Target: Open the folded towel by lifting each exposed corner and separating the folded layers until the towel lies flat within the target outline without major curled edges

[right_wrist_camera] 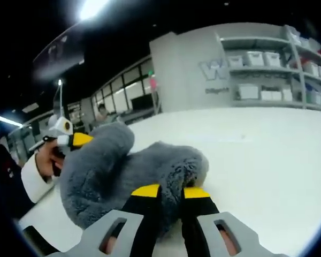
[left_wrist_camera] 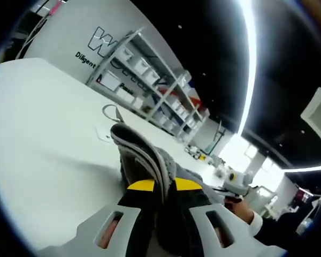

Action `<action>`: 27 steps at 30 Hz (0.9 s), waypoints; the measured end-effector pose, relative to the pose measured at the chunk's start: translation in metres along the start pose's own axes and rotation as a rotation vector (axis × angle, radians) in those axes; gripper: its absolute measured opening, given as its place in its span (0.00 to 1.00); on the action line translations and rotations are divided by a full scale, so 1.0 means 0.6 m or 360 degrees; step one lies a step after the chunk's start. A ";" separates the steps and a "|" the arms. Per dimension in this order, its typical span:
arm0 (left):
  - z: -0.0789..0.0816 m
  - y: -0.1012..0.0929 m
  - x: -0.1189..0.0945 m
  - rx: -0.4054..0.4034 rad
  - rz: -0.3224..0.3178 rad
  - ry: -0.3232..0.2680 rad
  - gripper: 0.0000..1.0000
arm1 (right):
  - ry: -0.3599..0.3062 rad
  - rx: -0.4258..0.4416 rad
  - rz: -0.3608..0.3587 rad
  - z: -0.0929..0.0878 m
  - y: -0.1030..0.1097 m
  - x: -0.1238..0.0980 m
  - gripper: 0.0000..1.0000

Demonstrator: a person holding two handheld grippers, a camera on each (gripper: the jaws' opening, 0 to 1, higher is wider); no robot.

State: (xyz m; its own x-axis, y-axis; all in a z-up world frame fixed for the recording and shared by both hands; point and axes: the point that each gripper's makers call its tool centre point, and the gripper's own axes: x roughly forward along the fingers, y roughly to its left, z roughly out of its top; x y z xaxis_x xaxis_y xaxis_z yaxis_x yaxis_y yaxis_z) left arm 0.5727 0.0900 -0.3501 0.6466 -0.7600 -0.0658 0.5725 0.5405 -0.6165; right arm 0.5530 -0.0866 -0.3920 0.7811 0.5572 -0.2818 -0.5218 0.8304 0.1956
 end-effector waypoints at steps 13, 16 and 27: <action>0.006 0.003 -0.006 0.0003 0.0010 -0.0023 0.10 | -0.0053 0.0058 -0.0005 0.002 0.009 -0.011 0.08; 0.008 0.004 -0.011 0.0005 0.0017 -0.0035 0.10 | -0.0061 0.0075 -0.0006 0.006 0.003 -0.005 0.08; 0.013 0.011 -0.014 -0.0013 0.0045 -0.0065 0.09 | -0.0074 0.0141 0.0008 0.008 -0.002 -0.002 0.09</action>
State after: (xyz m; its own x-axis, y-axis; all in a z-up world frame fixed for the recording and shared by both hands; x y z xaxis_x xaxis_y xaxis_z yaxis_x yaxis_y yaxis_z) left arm 0.5749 0.1027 -0.3472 0.6826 -0.7290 -0.0513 0.5498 0.5585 -0.6211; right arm 0.5546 -0.0884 -0.3873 0.7946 0.5589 -0.2372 -0.4951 0.8226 0.2796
